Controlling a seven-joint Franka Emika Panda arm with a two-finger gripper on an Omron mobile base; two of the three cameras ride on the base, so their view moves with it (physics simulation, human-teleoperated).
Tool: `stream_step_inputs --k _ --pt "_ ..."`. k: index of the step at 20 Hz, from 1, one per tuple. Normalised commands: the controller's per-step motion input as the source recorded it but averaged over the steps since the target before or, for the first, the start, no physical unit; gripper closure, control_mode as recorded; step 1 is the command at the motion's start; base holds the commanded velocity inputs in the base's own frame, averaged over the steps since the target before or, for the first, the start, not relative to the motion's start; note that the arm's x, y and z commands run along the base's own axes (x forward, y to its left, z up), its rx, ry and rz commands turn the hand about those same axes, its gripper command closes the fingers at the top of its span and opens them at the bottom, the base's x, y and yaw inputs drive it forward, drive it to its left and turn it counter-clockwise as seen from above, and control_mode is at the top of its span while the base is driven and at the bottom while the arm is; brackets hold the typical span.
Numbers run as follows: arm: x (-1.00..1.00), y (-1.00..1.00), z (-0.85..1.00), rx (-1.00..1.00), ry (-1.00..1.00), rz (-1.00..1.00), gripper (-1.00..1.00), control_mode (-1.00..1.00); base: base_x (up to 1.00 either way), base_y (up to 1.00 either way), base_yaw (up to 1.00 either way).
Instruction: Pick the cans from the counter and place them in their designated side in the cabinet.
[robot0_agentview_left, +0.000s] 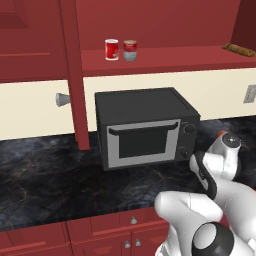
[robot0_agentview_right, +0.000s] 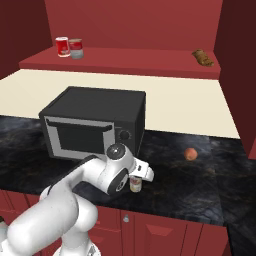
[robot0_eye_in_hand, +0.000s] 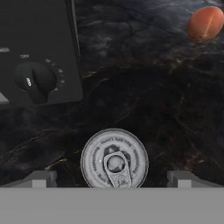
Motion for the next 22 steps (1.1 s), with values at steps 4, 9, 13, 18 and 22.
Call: stream_step_inputs --k 4,9,13,18,22 --pt "0.16 -0.07 -0.16 0.0 0.0 0.0 -1.0 -1.0 0.0 0.0 0.0" --pt "0.17 -0.04 -0.17 0.0 0.01 0.0 -1.0 -1.0 0.0 0.0 0.0" --pt "0.17 -0.03 -0.18 0.0 0.01 0.0 -1.0 -1.0 0.0 0.0 0.0" --pt "0.16 -0.04 -0.18 0.0 0.0 0.0 -1.0 -1.0 0.0 0.0 0.0" --pt "0.11 -0.04 -0.18 0.0 0.0 0.0 1.0 -1.0 0.0 0.0 0.0"
